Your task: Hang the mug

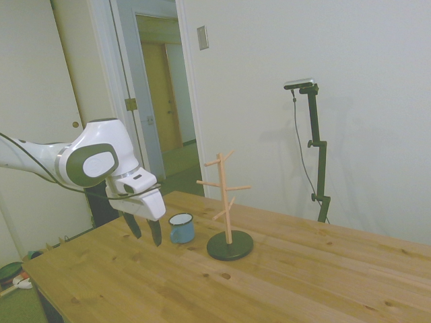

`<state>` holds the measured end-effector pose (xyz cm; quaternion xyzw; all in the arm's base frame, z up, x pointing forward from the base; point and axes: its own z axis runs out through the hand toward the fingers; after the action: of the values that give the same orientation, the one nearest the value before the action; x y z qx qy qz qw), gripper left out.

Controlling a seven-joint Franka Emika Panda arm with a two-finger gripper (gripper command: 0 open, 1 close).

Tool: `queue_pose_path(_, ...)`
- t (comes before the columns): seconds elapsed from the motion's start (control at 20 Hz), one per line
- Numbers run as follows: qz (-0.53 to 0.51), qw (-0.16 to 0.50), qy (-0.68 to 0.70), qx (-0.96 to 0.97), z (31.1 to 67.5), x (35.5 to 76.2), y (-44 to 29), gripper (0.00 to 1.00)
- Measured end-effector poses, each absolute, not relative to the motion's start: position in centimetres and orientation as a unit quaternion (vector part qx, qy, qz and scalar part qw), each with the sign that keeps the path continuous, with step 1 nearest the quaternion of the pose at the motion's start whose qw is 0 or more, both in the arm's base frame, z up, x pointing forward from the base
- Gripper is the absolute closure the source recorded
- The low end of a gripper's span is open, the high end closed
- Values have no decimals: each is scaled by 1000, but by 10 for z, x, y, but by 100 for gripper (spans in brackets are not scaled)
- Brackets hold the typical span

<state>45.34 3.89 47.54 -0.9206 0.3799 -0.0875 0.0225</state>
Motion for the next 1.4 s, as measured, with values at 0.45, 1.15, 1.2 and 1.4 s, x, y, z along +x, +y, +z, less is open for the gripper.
queue_pose_path(0.45,-91,7,371,-924,477,523,92,0)
queue_pose_path(1.15,-99,-15,364,-926,469,574,153,0)
queue_pose_path(1.2,-98,-16,364,-926,469,577,156,0)
queue_pose_path(1.4,-95,-21,368,-925,466,593,161,0)
